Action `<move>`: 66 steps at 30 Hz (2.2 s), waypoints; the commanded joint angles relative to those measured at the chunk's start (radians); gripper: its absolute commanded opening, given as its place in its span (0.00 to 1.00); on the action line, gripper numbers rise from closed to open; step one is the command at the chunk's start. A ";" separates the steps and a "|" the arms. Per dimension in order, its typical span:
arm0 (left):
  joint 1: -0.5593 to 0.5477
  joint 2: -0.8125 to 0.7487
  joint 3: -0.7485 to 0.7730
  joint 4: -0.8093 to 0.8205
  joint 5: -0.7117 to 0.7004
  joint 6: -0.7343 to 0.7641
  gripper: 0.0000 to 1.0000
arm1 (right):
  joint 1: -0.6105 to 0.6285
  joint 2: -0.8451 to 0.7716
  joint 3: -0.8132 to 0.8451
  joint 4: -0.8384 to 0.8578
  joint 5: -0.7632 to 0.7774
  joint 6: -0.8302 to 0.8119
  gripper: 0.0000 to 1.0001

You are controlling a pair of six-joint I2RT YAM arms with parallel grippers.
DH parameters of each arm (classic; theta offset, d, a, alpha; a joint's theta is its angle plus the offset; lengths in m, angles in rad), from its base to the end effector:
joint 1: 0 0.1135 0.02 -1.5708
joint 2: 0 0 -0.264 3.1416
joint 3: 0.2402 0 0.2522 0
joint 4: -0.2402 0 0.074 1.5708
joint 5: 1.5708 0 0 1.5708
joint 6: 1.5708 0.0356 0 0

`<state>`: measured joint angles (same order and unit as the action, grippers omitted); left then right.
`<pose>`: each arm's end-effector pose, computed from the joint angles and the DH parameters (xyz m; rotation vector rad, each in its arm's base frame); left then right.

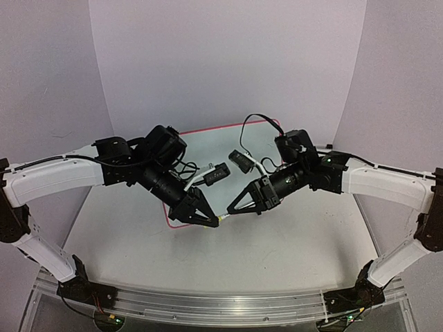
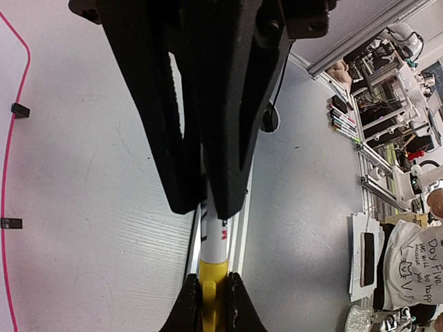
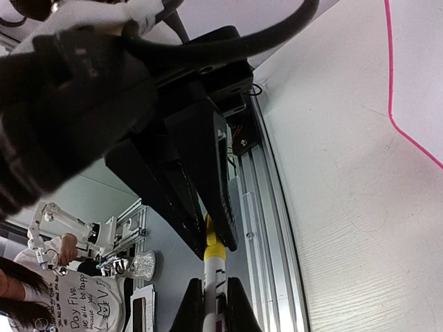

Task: Write a sentence on the whiteboard
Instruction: Insert the pen cap into the whiteboard marker, then place the pen cap at the center of the board.

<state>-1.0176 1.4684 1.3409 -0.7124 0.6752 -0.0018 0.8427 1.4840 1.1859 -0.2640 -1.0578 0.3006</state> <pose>0.1448 -0.2768 0.3287 1.5341 2.0544 -1.2531 0.1940 0.2642 0.3132 -1.2838 1.9464 1.7534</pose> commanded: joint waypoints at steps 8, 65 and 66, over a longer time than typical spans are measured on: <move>0.106 -0.149 -0.144 -0.166 -0.084 -0.020 0.00 | -0.333 -0.145 -0.056 -0.050 -0.183 -0.136 0.00; 0.189 -0.263 -0.722 0.272 -0.824 -0.693 0.86 | -0.264 -0.446 -0.422 0.219 0.391 0.188 0.00; 0.190 -0.267 -0.715 0.257 -0.826 -0.691 0.87 | -0.260 -0.446 -0.421 0.220 0.395 0.188 0.00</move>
<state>-0.8318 1.2391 0.6052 -0.4365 -0.1168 -0.7062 0.5669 1.0324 0.7544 -0.0831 -0.6910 0.4919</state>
